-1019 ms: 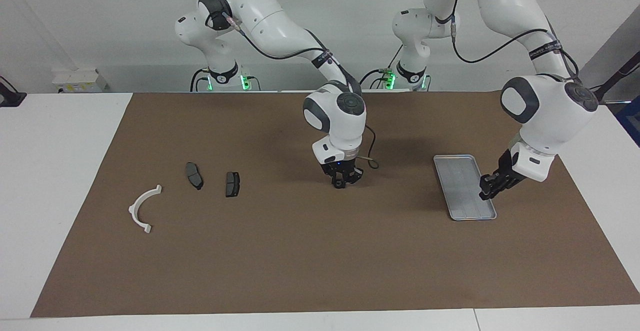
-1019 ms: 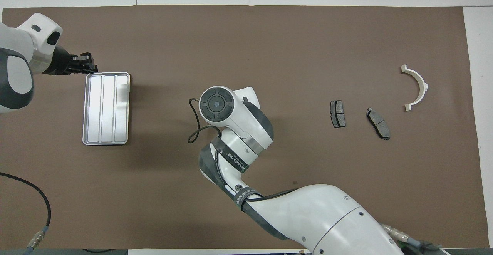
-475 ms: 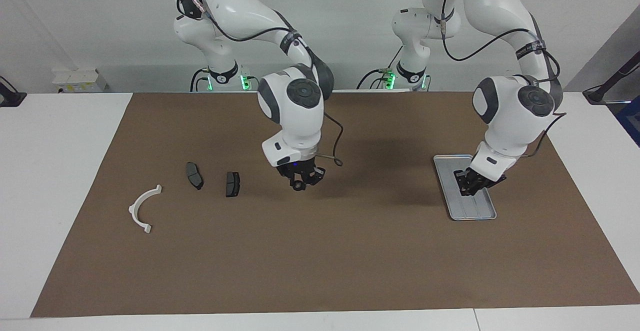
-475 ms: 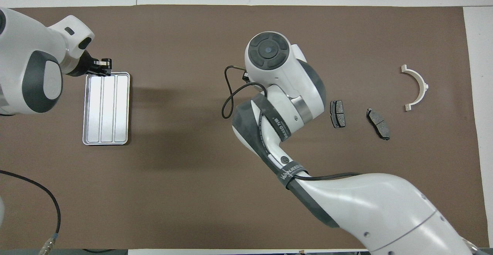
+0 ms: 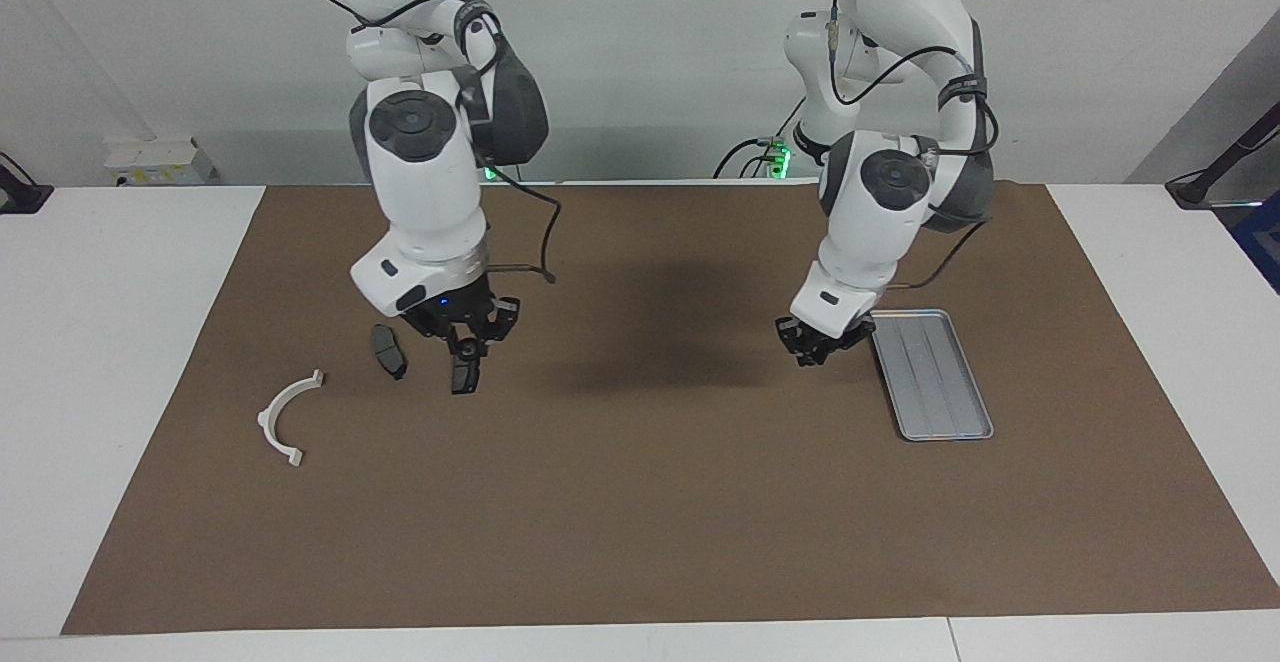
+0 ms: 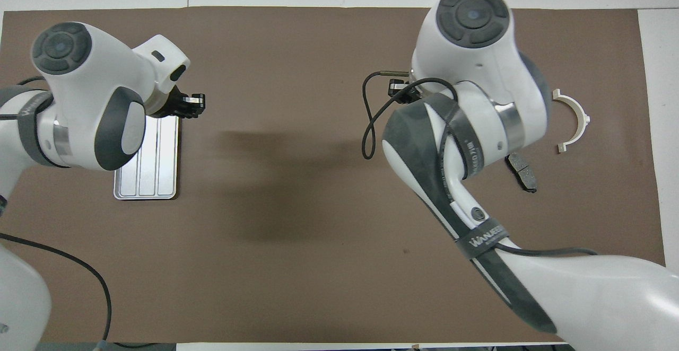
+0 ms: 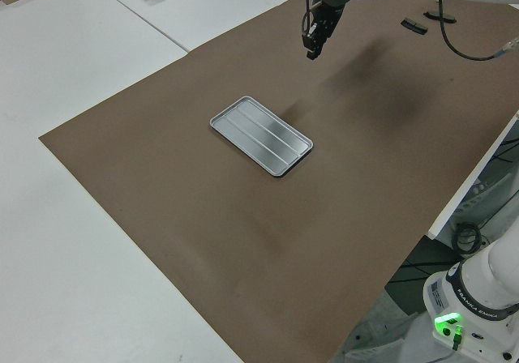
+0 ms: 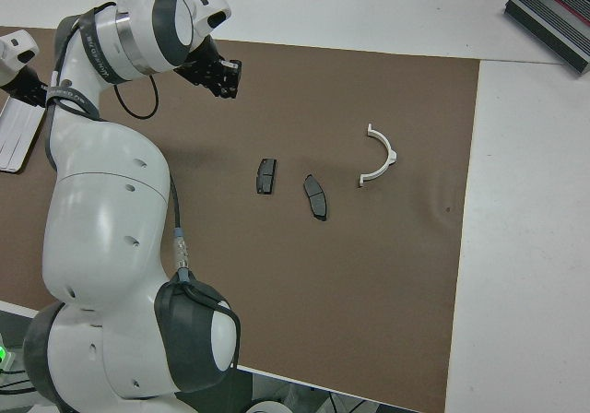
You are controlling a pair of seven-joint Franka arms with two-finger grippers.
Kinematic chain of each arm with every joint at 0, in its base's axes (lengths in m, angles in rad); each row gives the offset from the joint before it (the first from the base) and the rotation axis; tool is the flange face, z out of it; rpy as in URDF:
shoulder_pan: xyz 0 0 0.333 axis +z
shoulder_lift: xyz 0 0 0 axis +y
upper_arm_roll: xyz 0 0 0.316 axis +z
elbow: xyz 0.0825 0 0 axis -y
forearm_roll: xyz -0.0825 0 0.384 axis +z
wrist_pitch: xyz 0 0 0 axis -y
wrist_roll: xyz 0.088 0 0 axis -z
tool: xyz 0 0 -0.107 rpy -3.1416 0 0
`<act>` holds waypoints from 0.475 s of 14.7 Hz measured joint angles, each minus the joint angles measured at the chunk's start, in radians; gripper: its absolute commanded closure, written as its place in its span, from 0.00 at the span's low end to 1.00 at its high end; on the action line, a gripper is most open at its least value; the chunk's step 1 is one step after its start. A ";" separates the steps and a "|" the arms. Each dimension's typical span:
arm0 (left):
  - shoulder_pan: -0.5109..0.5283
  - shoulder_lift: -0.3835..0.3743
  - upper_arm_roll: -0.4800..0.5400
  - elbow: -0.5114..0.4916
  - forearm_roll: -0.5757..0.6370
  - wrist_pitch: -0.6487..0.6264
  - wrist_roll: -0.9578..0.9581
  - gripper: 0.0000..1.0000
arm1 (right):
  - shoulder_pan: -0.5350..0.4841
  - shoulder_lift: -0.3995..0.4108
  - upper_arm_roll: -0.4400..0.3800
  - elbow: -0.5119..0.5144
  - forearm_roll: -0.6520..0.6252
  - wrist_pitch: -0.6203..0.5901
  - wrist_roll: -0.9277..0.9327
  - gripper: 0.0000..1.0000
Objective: Place bearing gear from tray to pile
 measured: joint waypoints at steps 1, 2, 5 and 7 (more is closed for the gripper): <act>-0.032 -0.005 0.000 -0.015 0.000 0.002 -0.031 0.94 | -0.032 0.000 0.000 -0.004 0.001 0.000 -0.056 1.00; -0.059 -0.010 0.000 -0.028 0.000 0.007 -0.054 0.94 | -0.058 0.001 0.000 -0.010 0.001 0.001 -0.100 1.00; -0.137 -0.025 -0.001 -0.083 0.000 0.070 -0.137 0.94 | -0.115 0.006 0.001 -0.057 0.003 0.055 -0.173 1.00; -0.193 -0.032 -0.001 -0.137 0.000 0.146 -0.190 0.94 | -0.152 0.012 0.001 -0.142 0.003 0.166 -0.198 1.00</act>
